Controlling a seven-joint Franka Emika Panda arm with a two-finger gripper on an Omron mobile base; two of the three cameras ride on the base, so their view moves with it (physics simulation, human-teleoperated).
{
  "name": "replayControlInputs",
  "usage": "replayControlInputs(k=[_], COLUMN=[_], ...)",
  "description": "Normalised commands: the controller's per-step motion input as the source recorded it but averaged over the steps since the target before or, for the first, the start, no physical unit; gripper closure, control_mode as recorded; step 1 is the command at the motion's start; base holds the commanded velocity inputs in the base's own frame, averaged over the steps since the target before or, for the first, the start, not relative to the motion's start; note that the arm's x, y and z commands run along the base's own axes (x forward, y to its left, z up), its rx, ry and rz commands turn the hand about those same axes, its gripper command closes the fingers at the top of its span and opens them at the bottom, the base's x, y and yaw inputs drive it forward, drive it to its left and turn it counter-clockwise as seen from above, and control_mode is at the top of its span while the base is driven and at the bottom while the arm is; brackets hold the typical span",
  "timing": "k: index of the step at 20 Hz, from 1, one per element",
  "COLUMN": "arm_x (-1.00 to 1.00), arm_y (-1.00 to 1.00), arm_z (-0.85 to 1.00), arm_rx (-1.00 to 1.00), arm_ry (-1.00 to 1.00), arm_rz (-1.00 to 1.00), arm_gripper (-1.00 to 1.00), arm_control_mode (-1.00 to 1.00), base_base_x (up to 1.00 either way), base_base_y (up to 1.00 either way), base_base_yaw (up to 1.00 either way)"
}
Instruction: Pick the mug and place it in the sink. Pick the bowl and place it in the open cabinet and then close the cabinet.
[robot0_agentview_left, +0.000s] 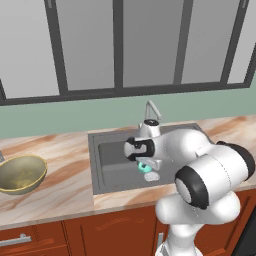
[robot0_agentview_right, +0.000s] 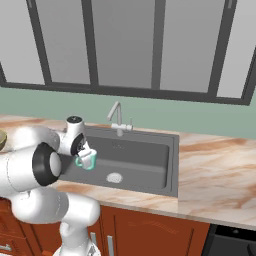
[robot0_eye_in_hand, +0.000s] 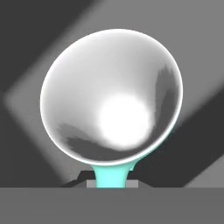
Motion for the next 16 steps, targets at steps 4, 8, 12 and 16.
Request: replayControlInputs(k=[4,8,12,16], arm_x=[0.32,0.37,0.37,0.38], arm_y=[0.0,0.0,0.0,0.0], arm_z=[-0.42,-0.35,-0.36,-0.42], arm_rx=[0.0,0.0,0.0,0.0], arm_ry=[0.0,0.0,0.03,0.07], arm_rz=[0.0,0.0,0.0,0.0], arm_gripper=[1.0,1.0,1.0,1.0], arm_control_mode=[-1.0,-1.0,-1.0,-1.0], base_base_x=[0.0,0.0,0.0,0.0], base_base_y=[0.0,0.0,0.0,0.0], base_base_yaw=[0.0,0.0,0.0,0.0])
